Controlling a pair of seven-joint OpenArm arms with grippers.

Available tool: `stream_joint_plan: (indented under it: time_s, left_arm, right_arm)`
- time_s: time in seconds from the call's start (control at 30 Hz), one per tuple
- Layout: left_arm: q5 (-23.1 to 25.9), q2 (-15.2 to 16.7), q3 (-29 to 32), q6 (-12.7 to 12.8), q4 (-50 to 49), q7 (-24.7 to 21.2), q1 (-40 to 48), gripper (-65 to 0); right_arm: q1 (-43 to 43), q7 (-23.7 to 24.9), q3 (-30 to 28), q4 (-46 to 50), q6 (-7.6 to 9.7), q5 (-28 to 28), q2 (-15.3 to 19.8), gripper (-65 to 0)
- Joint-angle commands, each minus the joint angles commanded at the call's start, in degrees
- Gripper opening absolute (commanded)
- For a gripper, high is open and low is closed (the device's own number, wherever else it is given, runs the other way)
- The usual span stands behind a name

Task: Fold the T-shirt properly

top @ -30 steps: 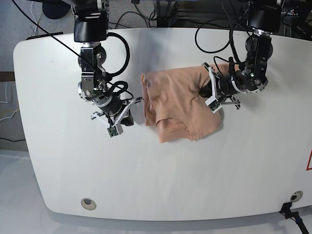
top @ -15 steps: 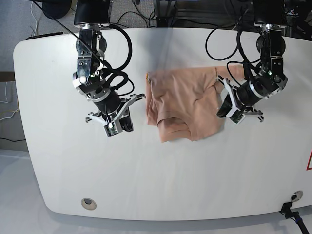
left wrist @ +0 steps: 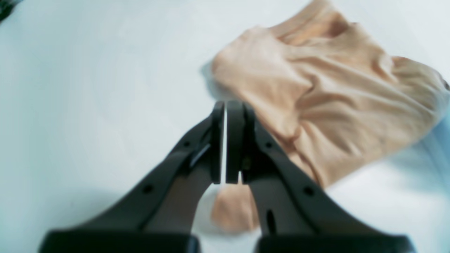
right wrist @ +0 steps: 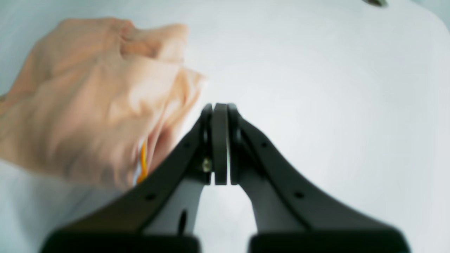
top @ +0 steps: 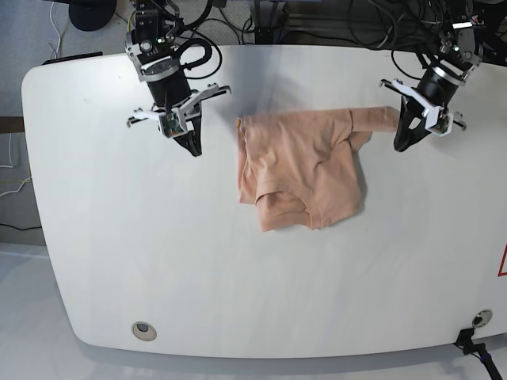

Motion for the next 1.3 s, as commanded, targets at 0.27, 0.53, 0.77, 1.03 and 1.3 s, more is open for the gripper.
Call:
stream_joint_plan:
  time_s: [0.27, 0.53, 0.77, 1.03, 1.3]
  left_arm:
    - [-0.09, 4.75, -4.84, 0.0, 0.0, -7.3, 12.48, -65.0]
    - [-0.18, 8.53, -4.84, 0.0, 0.0, -7.38, 21.36, -65.0]
    - [-0.18, 11.78, -4.66, 0.0, -0.35, -7.38, 26.11, -65.0]
    - [0.18, 13.71, -2.81, 0.0, -6.95, -7.38, 27.52, -65.0]
    - [2.46, 13.27, 0.88, 0.26, -20.04, -7.3, 22.77, -65.0]
  right_arm:
    - [-14.15, 8.62, 2.99, -0.09, -4.57, 0.53, -0.18, -65.0]
    - [-23.56, 8.7, 10.55, -0.35, -4.04, 8.62, 0.09, -65.0]
    - [-32.7, 8.7, 11.08, -1.14, -4.04, 9.32, 0.09, -65.0]
    - [-37.01, 8.7, 6.86, -11.69, -3.96, 9.05, 0.09, -65.0]
    - [-27.25, 8.62, 4.31, -29.89, -3.96, 8.88, 0.09, -65.0]
